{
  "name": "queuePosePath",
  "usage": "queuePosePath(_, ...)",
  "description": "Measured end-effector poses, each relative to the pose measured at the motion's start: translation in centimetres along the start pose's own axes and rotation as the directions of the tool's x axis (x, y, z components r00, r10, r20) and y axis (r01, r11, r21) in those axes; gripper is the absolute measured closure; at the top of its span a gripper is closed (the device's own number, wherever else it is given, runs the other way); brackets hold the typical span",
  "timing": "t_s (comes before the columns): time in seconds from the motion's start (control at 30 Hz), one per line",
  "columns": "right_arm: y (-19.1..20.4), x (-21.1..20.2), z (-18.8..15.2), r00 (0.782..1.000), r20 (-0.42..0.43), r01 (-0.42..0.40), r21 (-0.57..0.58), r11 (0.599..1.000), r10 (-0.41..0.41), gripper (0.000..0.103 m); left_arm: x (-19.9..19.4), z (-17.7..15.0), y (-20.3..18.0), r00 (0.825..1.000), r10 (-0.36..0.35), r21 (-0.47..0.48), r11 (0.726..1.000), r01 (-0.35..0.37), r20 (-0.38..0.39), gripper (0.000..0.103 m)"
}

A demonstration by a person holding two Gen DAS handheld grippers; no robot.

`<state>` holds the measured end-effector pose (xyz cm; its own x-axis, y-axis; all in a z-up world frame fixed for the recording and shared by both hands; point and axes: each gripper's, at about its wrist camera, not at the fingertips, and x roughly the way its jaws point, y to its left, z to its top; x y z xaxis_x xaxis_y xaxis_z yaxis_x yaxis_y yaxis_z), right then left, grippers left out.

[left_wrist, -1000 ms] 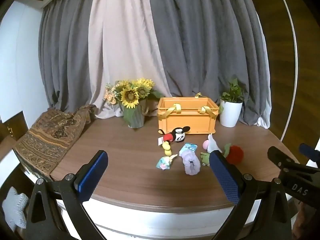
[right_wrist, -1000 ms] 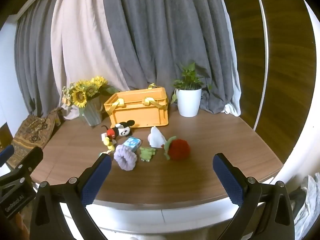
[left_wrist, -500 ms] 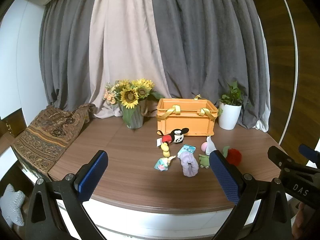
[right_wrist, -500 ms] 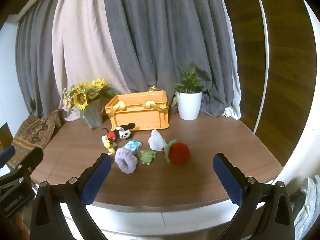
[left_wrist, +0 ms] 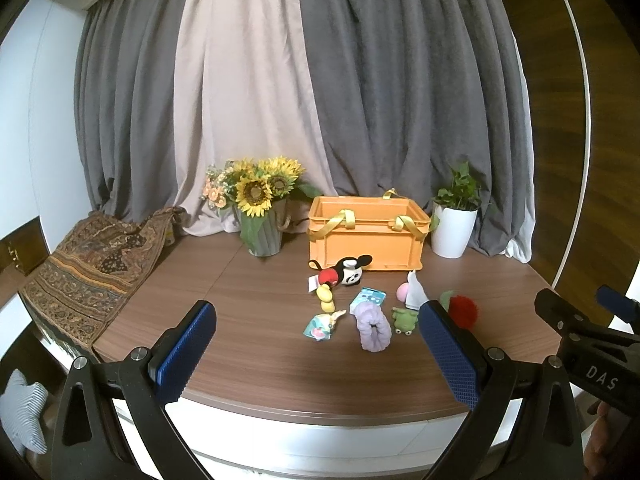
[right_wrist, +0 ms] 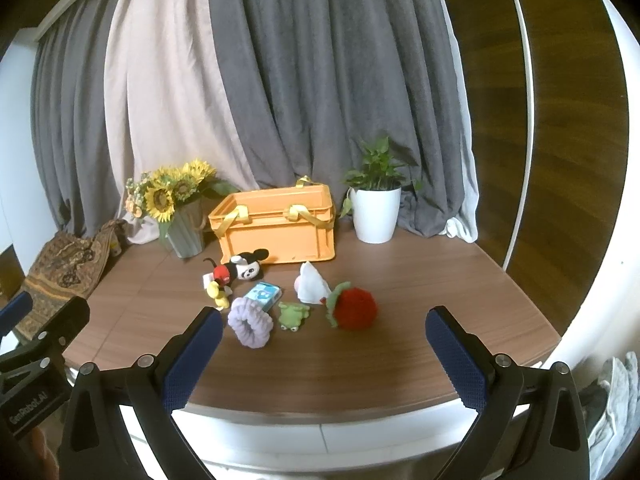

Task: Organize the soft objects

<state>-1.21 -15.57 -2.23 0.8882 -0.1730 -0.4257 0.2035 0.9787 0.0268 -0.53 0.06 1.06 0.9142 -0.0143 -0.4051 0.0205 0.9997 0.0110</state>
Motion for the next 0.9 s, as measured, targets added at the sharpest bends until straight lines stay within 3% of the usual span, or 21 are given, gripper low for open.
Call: queuePosePath(0.9, -0.25, -0.50, -0.04, 1.000, 0.008, 0.005, 0.005, 1.000, -0.005, 0.000, -0.08, -0.04, -0.17, 1.000, -0.013, -0.001, 1.000, 0.013, 0.000, 0.000)
